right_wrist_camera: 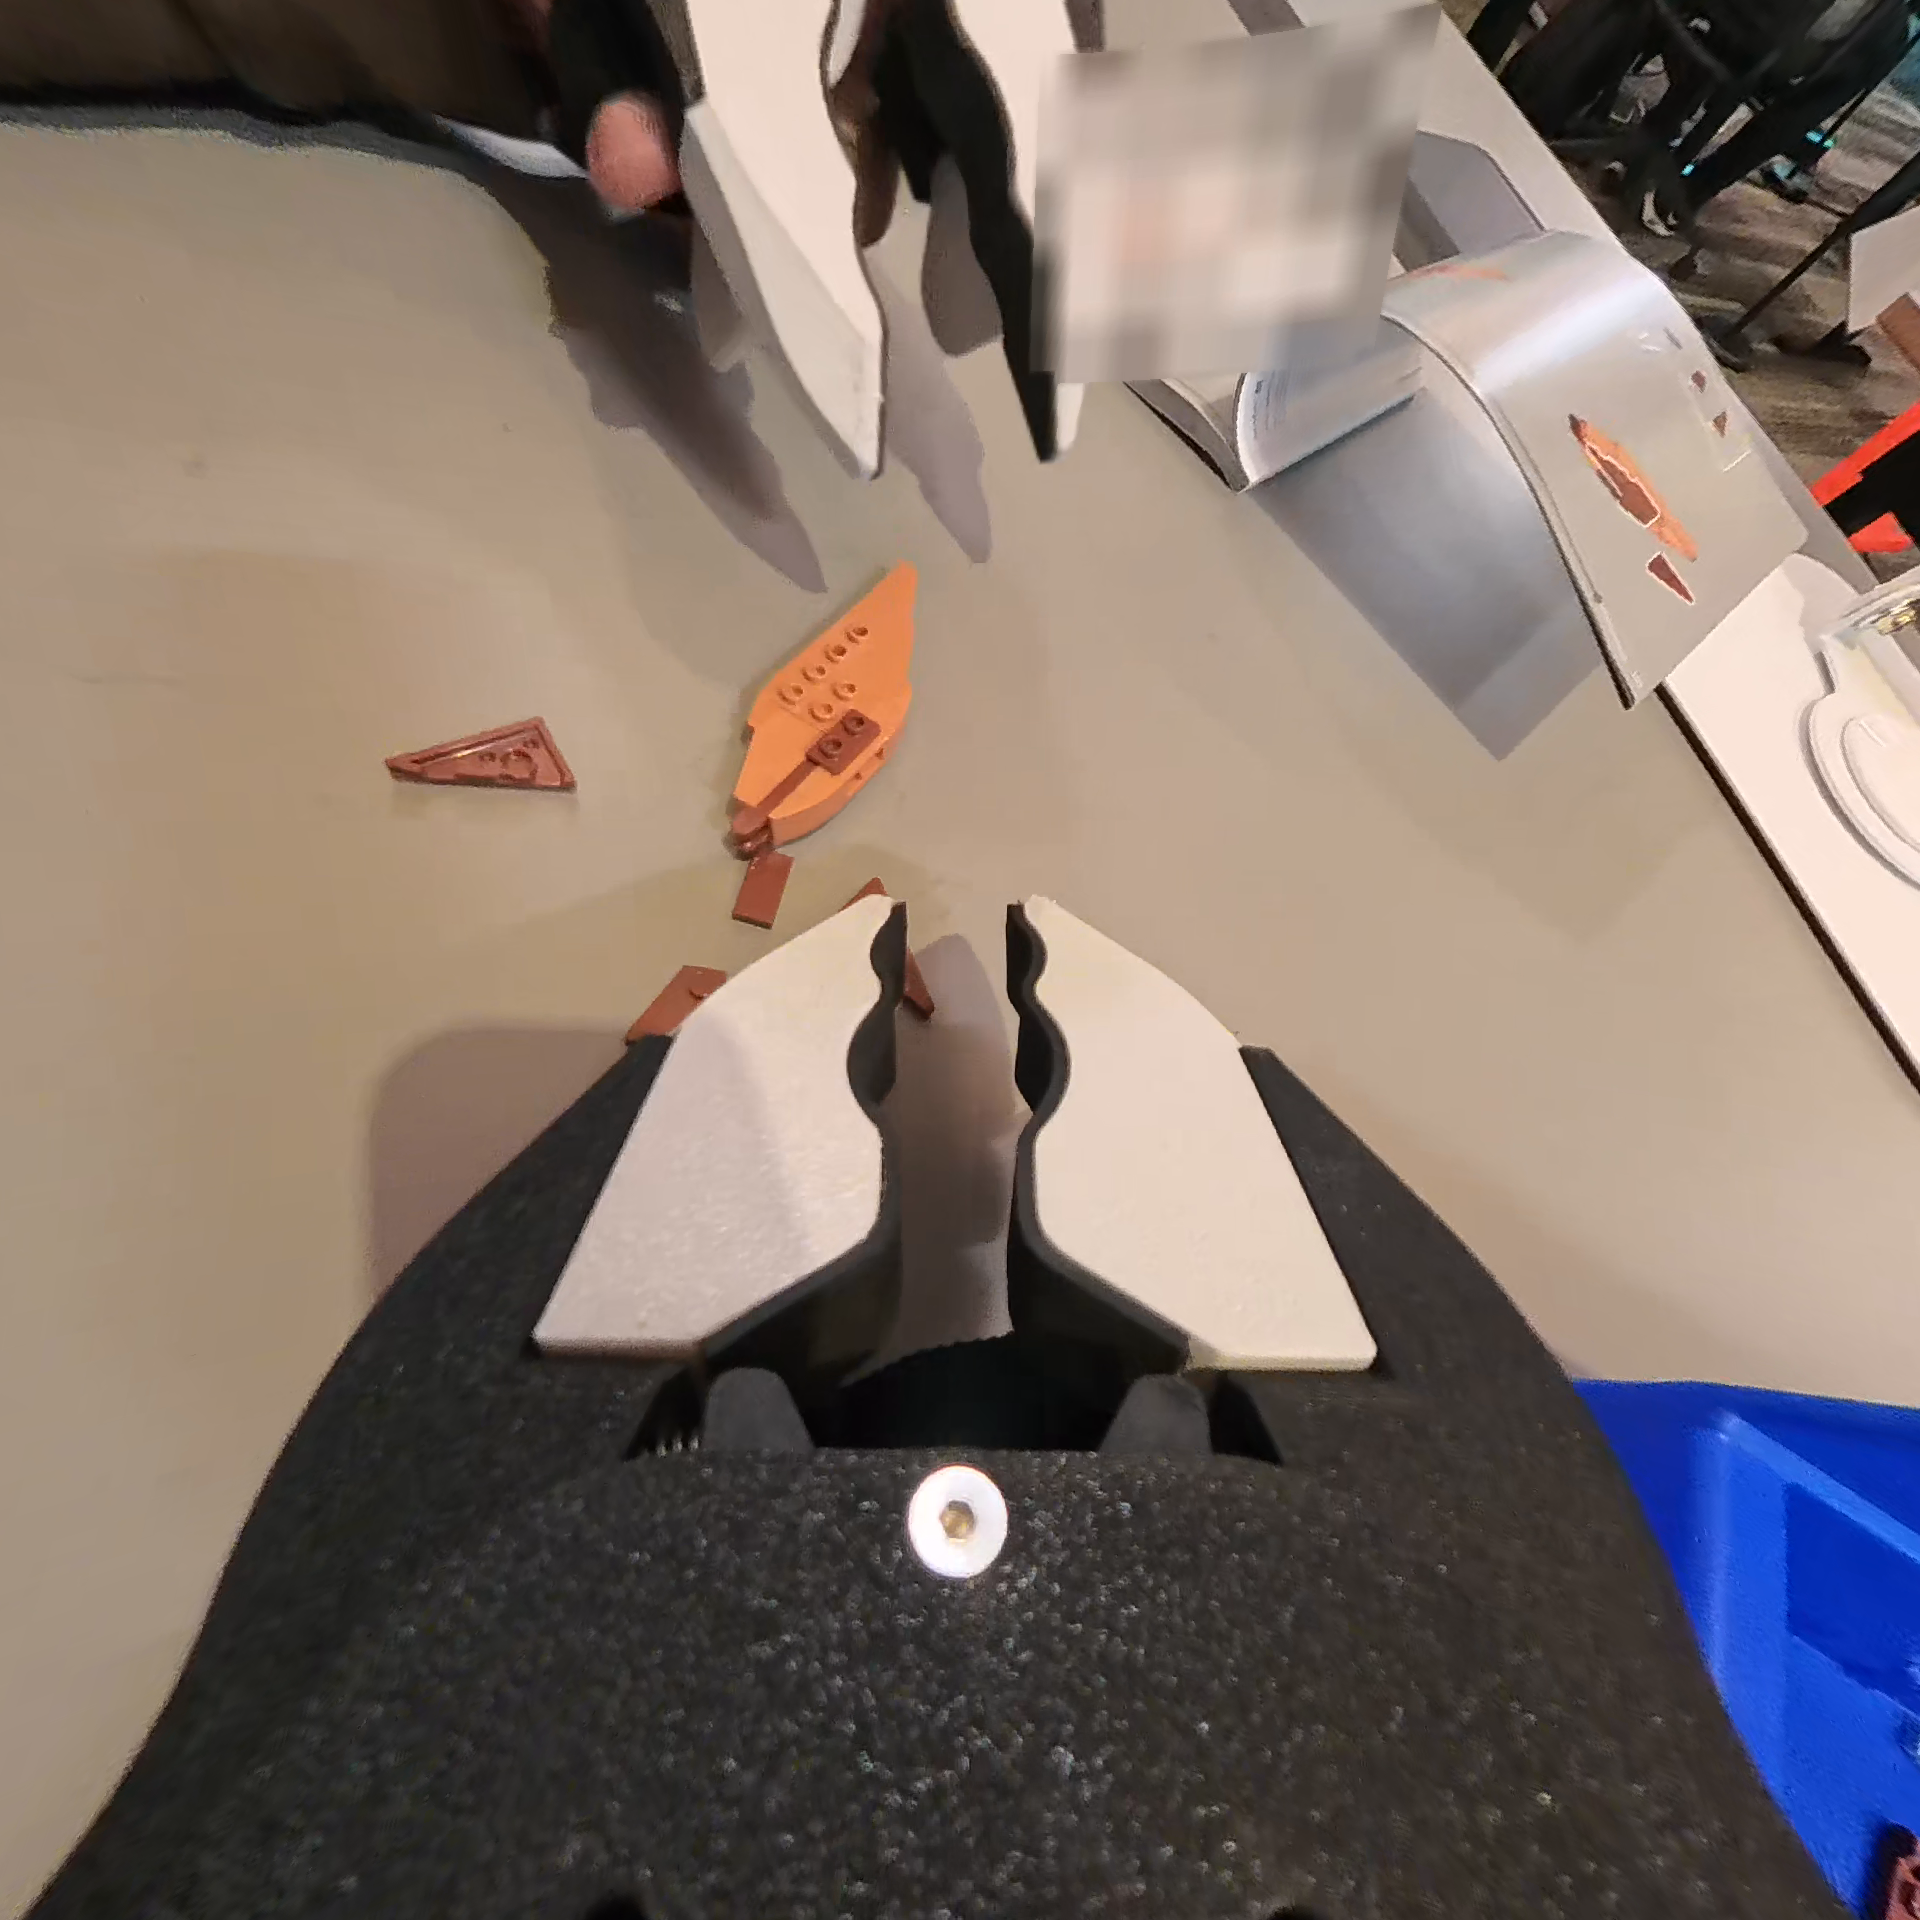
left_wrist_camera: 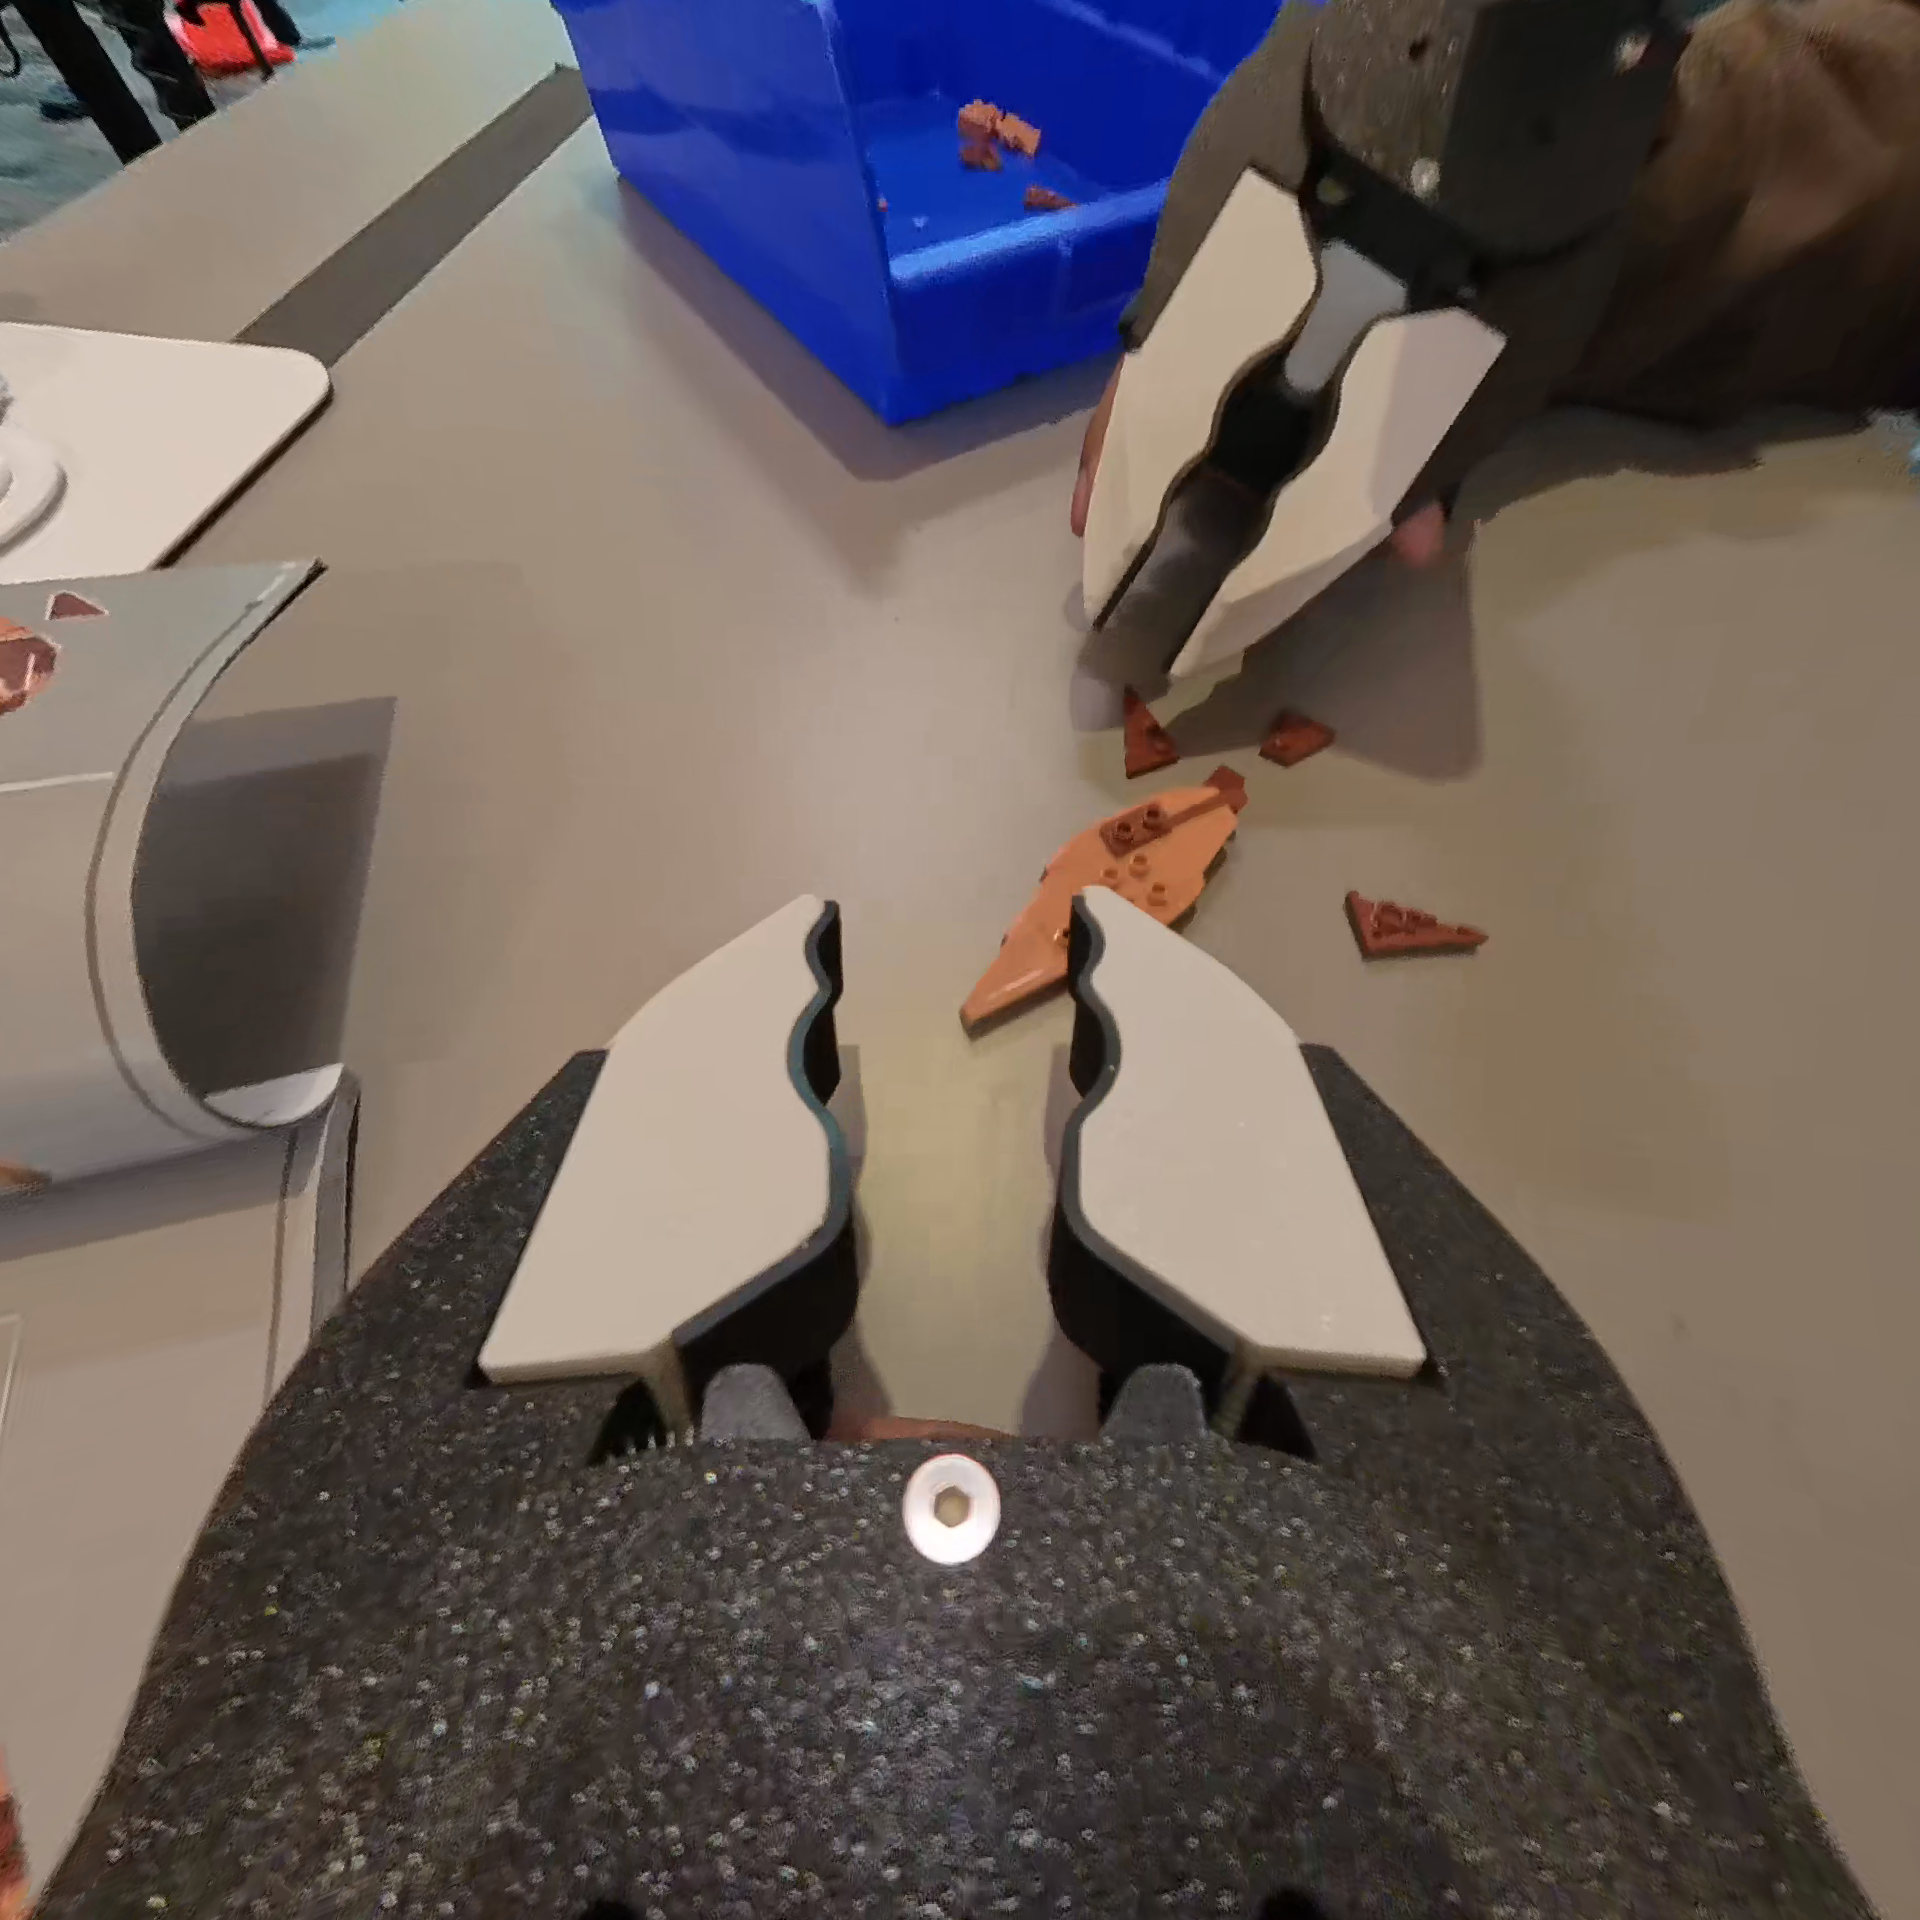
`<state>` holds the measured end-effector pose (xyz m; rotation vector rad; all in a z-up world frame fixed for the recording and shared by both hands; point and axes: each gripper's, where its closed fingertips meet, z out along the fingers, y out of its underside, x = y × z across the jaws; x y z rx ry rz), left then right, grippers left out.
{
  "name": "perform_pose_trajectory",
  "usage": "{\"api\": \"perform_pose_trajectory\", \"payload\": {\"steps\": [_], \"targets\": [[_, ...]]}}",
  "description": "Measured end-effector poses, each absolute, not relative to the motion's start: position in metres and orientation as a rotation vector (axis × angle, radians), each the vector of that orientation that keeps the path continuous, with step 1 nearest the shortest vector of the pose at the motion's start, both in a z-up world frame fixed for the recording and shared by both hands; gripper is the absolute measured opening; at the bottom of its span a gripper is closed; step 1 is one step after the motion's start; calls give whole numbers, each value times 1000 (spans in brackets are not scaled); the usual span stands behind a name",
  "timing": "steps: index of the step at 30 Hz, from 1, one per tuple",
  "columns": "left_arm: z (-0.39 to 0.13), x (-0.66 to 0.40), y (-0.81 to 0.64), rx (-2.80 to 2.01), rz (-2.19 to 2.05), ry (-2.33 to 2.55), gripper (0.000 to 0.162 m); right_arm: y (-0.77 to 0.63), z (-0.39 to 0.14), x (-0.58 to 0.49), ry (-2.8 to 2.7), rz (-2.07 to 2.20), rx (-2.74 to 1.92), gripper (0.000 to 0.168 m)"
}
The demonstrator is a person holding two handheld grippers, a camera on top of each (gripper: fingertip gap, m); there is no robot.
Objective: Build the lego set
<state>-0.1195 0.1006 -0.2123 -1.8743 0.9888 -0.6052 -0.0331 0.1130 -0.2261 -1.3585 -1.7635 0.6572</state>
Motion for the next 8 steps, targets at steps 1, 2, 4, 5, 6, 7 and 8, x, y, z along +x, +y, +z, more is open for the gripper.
{"api": "perform_pose_trajectory", "payload": {"steps": [1, 2, 4, 5, 6, 7, 8], "targets": [[-215, -122, 99, -1893, -591, 994, 42, 113, -226, -33, -1761, 661, -1363, 18], [-218, -124, 98, -1910, -587, 998, 42, 114, -226, -33, -1760, 663, -1367, 18], [-222, -123, 96, -1939, -587, 1017, 42, 114, -227, -32, -1766, 661, -1376, 18], [-225, -123, 96, -1953, -581, 1032, 42, 114, -228, -32, -1770, 658, -1381, 18], [-228, -122, 95, -1968, -569, 1050, 42, 114, -229, -32, -1775, 657, -1386, 18], [-232, -121, 94, -1982, -553, 1070, 42, 114, -230, -32, -1777, 655, -1391, 18], [-235, -120, 93, -1991, -535, 1093, 42, 114, -230, -32, -1776, 656, -1395, 18]]}}
